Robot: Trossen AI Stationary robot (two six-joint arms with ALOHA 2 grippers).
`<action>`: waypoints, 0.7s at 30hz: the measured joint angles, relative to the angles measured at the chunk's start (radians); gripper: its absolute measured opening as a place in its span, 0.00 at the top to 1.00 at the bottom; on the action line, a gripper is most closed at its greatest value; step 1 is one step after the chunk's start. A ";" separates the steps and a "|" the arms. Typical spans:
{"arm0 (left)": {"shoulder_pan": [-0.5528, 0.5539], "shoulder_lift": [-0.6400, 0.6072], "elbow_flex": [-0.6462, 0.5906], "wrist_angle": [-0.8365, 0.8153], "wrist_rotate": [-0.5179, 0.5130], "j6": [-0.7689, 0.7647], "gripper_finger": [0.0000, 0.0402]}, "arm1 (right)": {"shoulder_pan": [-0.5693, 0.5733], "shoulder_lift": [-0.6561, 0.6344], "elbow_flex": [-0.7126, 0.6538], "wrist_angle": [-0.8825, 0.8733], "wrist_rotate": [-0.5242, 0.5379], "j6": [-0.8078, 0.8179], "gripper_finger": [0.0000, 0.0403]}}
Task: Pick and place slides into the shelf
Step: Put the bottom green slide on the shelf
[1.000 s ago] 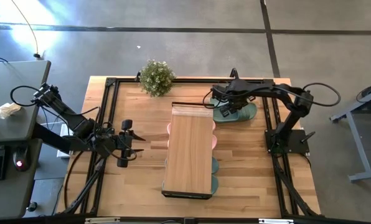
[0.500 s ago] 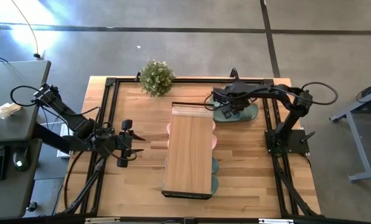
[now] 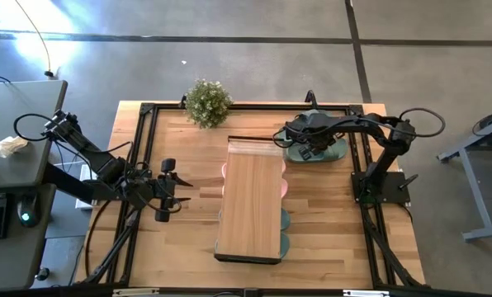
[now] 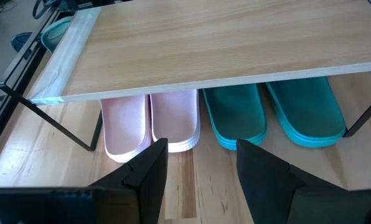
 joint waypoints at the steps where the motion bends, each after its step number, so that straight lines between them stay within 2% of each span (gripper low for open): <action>1: 0.000 0.000 0.000 0.000 0.000 0.000 0.57 | 0.000 0.000 0.000 0.000 0.002 0.000 0.69; 11: 0.000 0.000 0.000 0.000 0.000 0.000 0.57 | 0.000 0.000 0.000 -0.008 0.014 -0.001 0.98; 21: 0.000 0.000 0.000 0.000 -0.007 0.001 0.57 | 0.000 -0.097 -0.002 -0.037 0.035 0.016 0.99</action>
